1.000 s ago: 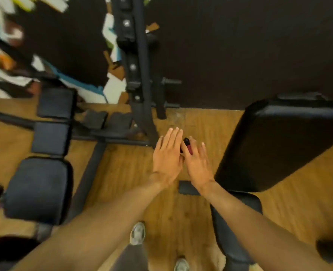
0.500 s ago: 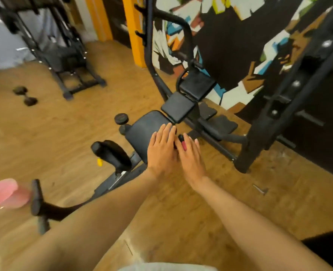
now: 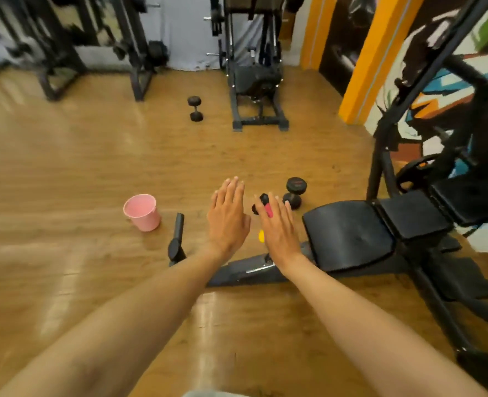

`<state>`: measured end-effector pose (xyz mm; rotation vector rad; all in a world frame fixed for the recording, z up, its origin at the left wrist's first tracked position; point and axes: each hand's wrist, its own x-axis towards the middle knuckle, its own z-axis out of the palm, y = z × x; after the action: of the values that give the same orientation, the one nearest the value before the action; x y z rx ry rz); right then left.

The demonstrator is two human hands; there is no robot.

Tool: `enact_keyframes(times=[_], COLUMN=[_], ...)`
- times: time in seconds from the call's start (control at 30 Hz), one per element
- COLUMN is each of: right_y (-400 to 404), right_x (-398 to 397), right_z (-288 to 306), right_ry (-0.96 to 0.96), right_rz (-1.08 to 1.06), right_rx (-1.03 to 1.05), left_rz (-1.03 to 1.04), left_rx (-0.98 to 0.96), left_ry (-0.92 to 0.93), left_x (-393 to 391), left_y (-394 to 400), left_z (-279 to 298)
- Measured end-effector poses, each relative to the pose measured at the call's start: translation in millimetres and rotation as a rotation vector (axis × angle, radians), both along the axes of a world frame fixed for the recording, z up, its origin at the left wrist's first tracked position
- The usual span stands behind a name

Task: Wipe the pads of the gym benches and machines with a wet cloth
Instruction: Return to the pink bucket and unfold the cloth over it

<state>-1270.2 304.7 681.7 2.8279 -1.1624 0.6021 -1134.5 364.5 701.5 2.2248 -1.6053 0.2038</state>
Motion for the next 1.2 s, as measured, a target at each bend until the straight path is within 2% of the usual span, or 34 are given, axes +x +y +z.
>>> enact_keyframes(times=[0.23, 0.43, 0.53, 0.87, 1.0, 1.2], right_y=[13, 37, 43, 31, 20, 15], right_x=[181, 316, 382, 617, 690, 795], right_z=[6, 3, -8, -44, -39, -37], right_ry=[0.062, 0.12, 0.15, 0.105, 0.086, 0.208], right_rz=[0.261, 0.429, 0.507, 0.614, 0.588, 0.548], right_rx=[0.001, -0.033, -0.054, 0.071, 0.019, -0.006], left_rz=[0.302, 0.453, 0.502, 0.531, 0.515, 0.465], left_rx=[0.02, -0.015, 0.032, 0.213, 0.195, 0.155], left_ry=[0.024, -0.011, -0.025, -0.054, -0.016, 0.061], left_x=[165, 284, 342, 563, 639, 743], left_y=[63, 122, 138, 124, 116, 93], left_z=[-17, -24, -37, -58, -55, -59])
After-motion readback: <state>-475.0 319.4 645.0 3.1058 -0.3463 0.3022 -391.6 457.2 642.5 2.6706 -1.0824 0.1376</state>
